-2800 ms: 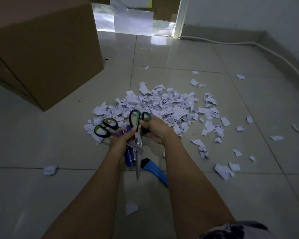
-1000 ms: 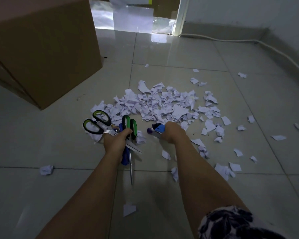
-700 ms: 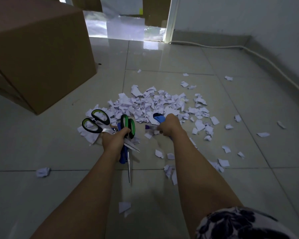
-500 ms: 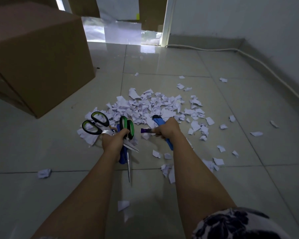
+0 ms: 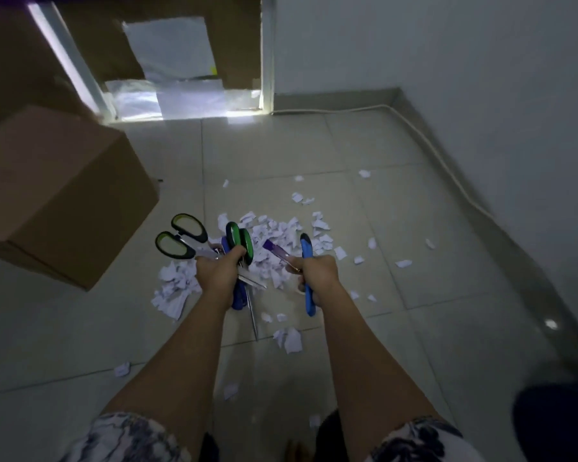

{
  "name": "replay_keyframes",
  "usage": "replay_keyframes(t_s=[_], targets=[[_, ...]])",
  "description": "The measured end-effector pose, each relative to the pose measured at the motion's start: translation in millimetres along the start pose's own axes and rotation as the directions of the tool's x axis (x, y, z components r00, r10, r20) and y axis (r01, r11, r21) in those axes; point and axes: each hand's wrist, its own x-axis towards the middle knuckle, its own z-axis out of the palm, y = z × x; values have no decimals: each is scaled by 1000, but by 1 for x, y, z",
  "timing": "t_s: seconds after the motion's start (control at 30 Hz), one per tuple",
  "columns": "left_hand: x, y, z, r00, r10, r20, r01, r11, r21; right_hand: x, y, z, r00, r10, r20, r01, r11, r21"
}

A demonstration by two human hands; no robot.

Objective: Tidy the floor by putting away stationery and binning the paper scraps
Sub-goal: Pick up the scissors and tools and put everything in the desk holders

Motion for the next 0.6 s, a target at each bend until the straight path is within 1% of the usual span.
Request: replay_keyframes(t_s=[0.13, 0.23, 0.3, 0.37, 0.43, 0.6], targets=[[-112, 98, 28, 998, -20, 60, 15, 997, 82, -109, -87, -56, 999, -11, -53, 14, 999, 47], [-200, 167, 49, 994, -32, 105, 16, 989, 147, -184, -145, -102, 998, -26, -53, 32, 995, 98], [-247, 200, 64, 992, -15, 128, -4, 989, 149, -227, -172, -129, 995, -48, -88, 60, 989, 135], [-294, 223, 81, 984, -11, 180, -20, 985, 171, -269, -193, -162, 987, -60, -146, 88, 977, 193], [-336, 238, 97, 968, 11, 250, -50, 987, 152, -303, -204, -192, 975, -78, -208, 129, 961, 245], [-435, 236, 123, 905, 56, 421, -128, 981, 145, -386, -198, -260, 929, -101, -357, 245, 890, 385]])
